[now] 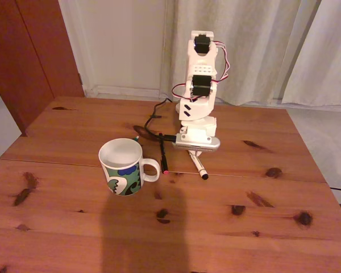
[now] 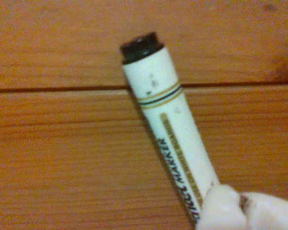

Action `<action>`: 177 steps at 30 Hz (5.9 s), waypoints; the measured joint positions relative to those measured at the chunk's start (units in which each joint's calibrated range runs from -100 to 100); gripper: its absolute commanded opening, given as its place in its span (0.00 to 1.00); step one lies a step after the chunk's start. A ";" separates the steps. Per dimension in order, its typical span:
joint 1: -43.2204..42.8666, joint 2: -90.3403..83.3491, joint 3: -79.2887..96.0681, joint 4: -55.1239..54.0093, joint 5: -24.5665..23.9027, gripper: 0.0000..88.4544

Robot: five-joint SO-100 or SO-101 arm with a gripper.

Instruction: Clean up the desk and place the pens and markers into the cup

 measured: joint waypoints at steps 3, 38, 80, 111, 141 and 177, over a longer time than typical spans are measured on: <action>-0.07 0.51 0.00 0.00 0.00 0.06; -2.42 -2.12 12.74 -3.65 3.47 0.14; 2.49 -5.68 15.54 -14.35 5.18 0.01; 13.86 -24.07 14.10 -33.18 6.40 0.01; 18.63 -24.07 14.10 -56.66 6.40 0.01; 23.10 -12.20 16.73 -69.02 4.88 0.01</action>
